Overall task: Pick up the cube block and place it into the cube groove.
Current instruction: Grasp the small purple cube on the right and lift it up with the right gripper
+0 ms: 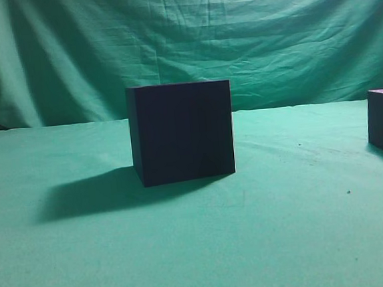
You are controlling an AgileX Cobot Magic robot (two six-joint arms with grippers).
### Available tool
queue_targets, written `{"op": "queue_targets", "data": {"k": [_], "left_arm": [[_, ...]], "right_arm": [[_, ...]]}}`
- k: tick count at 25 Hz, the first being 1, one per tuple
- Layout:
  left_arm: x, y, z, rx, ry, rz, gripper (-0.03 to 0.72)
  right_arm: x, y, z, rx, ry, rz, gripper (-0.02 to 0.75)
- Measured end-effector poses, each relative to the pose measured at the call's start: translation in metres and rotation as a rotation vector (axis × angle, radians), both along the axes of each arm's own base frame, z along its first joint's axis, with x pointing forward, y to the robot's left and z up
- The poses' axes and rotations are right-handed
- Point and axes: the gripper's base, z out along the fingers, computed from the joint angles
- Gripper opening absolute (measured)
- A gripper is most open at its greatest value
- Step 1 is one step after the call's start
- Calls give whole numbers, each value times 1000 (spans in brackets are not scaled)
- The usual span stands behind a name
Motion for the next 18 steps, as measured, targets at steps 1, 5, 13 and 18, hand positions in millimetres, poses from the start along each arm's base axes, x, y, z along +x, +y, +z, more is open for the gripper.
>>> {"op": "queue_targets", "data": {"k": [1,5,13,18], "left_arm": [[0,0,0,0,0,0,0],[0,0,0,0,0,0,0],[0,0,0,0,0,0,0],[0,0,0,0,0,0,0]], "right_arm": [[6,1,6,14,70,0,46],[30,5,14,24,278,3,46],[88,17,25,-145,665,153,46],[128,45,20,-251,802,305,46]]}}
